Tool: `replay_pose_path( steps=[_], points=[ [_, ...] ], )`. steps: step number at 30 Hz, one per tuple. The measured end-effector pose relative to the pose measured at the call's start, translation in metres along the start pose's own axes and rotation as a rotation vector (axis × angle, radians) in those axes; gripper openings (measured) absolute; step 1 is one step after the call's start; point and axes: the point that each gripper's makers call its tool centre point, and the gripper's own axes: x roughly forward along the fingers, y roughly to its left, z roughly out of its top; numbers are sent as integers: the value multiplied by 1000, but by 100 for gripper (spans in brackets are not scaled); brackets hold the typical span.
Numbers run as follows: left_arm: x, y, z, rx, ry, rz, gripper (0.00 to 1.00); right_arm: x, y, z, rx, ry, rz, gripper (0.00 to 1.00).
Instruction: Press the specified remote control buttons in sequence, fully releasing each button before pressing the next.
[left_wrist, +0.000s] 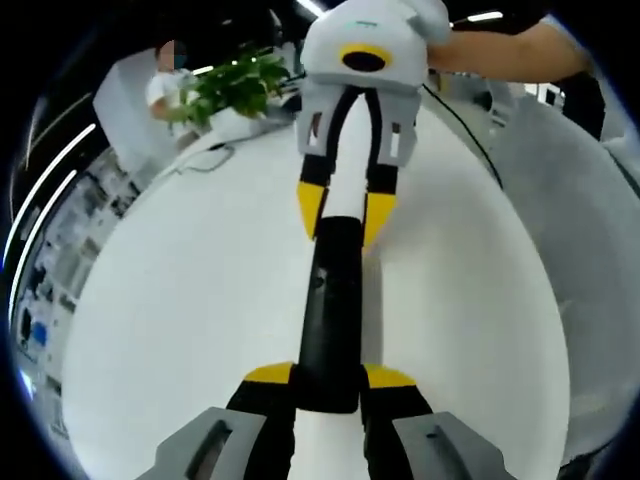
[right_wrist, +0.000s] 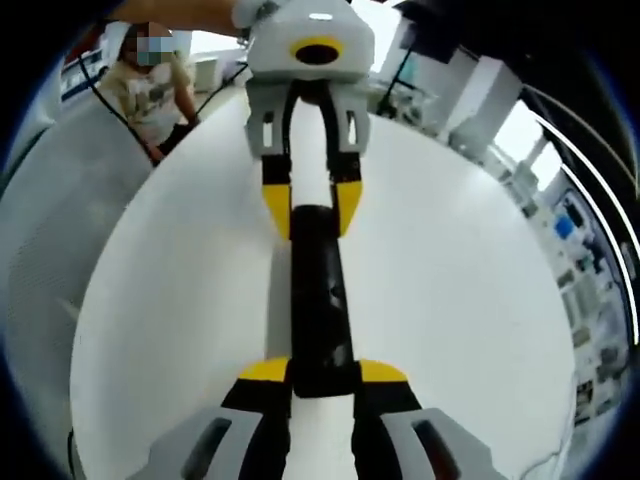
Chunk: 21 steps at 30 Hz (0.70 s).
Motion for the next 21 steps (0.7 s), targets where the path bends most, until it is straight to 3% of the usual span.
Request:
replay_pose_path(
  steps=[5, 10, 21],
  points=[
    [8, 29, -3, 3, 13, 11, 23, 10, -30, -5, 10, -7, -22, 19],
    [17, 48, -6, 4, 36, 11, 23, 20, -46, -11, 27, -8, -29, 19],
    [23, 62, -9, 7, 78, -26, 23, 26, -56, -15, 55, -22, -9, 20]
  ],
)
